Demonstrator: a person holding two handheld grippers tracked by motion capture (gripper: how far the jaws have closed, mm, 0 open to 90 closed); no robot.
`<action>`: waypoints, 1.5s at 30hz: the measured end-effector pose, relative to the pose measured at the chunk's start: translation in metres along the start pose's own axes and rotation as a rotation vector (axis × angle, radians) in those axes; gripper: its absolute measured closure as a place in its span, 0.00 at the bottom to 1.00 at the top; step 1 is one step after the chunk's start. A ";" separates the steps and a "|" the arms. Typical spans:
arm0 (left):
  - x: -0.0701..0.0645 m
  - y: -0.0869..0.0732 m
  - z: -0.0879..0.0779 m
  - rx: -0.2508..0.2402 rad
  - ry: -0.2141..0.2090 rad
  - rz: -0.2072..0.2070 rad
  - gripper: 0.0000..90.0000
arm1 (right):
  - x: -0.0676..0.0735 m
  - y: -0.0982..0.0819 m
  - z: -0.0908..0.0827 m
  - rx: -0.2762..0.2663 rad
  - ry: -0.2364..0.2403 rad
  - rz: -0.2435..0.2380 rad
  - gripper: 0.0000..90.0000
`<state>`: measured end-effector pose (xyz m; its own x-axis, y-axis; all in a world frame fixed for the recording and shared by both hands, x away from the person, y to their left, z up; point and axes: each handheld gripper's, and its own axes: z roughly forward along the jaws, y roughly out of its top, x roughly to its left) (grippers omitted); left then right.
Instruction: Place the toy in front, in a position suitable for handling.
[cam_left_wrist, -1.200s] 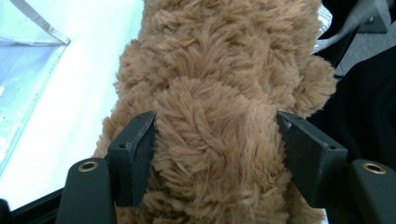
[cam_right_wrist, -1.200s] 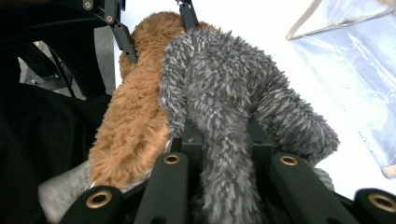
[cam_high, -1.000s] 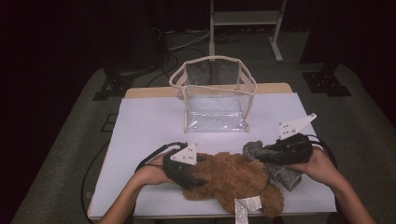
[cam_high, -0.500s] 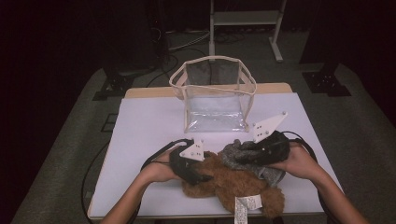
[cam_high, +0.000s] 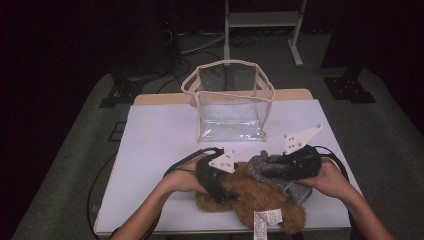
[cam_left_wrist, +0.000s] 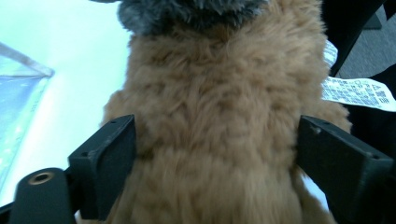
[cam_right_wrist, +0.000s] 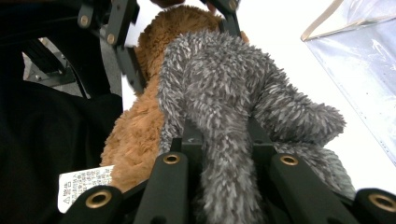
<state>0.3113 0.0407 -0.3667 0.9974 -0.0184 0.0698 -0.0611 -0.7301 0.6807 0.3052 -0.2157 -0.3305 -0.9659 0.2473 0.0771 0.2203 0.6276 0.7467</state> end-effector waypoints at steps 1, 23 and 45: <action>0.001 0.003 0.004 0.004 -0.008 -0.001 0.13 | 0.000 -0.001 -0.001 -0.003 0.001 0.001 0.83; 0.021 0.012 -0.011 0.040 0.194 0.003 0.59 | -0.028 0.029 -0.003 0.007 -0.073 -0.010 0.82; 0.014 -0.046 -0.053 -0.048 0.184 -0.136 0.23 | -0.019 -0.017 0.014 -0.049 -0.009 0.069 0.82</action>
<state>0.3257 0.1105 -0.3586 0.9729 0.2060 0.1045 0.0669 -0.6843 0.7261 0.3212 -0.2208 -0.3542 -0.9473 0.2956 0.1235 0.2790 0.5717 0.7715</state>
